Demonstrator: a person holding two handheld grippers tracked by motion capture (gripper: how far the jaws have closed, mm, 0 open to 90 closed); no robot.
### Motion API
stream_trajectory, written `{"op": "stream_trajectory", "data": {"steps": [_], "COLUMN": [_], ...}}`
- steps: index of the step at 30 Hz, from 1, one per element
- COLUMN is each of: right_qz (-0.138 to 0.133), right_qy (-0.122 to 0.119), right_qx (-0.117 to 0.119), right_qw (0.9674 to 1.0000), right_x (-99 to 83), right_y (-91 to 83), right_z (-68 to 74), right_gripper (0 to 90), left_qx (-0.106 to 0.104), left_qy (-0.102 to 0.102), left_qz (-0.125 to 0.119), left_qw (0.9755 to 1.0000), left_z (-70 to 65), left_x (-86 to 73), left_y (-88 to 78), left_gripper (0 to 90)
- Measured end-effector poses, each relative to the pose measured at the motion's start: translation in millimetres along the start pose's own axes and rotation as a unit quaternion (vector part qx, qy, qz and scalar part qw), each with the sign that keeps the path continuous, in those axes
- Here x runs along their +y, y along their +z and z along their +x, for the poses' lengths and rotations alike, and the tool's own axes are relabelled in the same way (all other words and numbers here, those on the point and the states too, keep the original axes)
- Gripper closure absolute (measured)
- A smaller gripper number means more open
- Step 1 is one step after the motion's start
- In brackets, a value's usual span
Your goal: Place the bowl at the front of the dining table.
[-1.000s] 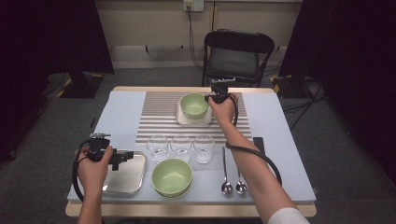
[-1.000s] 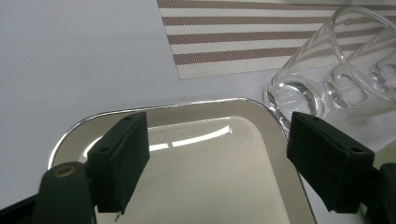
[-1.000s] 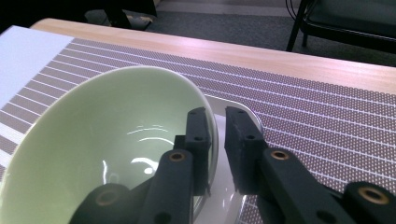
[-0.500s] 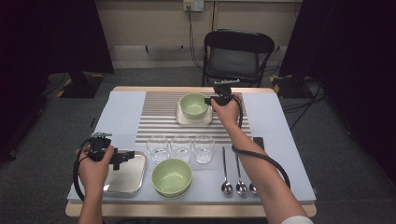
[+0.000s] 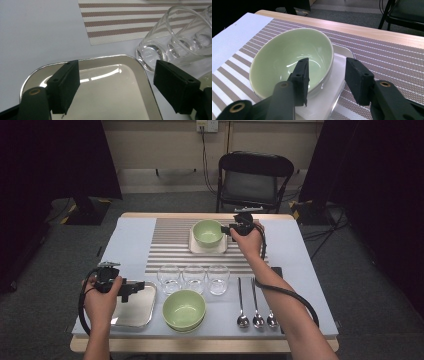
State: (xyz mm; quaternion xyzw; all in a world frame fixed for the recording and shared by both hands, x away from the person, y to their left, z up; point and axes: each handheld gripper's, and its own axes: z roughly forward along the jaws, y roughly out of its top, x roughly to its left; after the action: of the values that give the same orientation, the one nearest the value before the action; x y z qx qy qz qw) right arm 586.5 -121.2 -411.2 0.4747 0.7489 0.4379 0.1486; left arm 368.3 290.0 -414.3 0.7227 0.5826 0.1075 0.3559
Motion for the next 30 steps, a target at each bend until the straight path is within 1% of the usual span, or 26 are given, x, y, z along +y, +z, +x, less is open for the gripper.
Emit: {"op": "stream_trajectory", "data": {"steps": [6, 7, 12, 17, 21, 22, 30], "right_qz": [0.000, -0.001, -0.004, -0.004, -0.008, -0.008, 0.000], "right_qy": [-0.007, -0.007, -0.014, -0.012, -0.019, -0.019, -0.031], "right_qx": [0.013, 0.015, 0.024, 0.033, 0.032, 0.033, 0.033], "right_qw": [0.9999, 0.9999, 0.9996, 0.9994, 0.9993, 0.9992, 0.9990], "right_x": [-2.6, -3.2, -6.0, -9.3, -10.7, -10.9, -11.6], "right_y": [-8.0, -9.1, -12.2, -13.8, -15.7, -16.3, -21.9], "right_z": [-0.4, -0.5, -1.8, -2.9, -3.6, -3.7, -7.0], "right_gripper": [50.3, 49.2, 45.0, 41.1, 37.2, 36.8, 32.9], "left_qx": [0.001, 0.000, 0.000, 0.000, 0.001, -0.001, 0.002], "left_qy": [0.003, 0.006, 0.004, 0.004, 0.005, 0.003, 0.006], "left_qz": [0.000, 0.001, 0.002, 0.002, 0.003, 0.004, 0.002], "left_qw": [1.0000, 1.0000, 1.0000, 1.0000, 1.0000, 1.0000, 1.0000], "left_z": [-2.6, -2.8, -4.3, -3.5, -3.1, -3.2, -3.6], "left_x": [0.2, 0.4, 0.3, 0.0, -0.2, -0.3, -0.1], "left_y": [0.8, 0.7, 1.5, 1.6, 2.0, 2.2, 1.5], "left_gripper": [21.2, 21.2, 21.2, 21.2, 21.2, 21.2, 21.2]}}
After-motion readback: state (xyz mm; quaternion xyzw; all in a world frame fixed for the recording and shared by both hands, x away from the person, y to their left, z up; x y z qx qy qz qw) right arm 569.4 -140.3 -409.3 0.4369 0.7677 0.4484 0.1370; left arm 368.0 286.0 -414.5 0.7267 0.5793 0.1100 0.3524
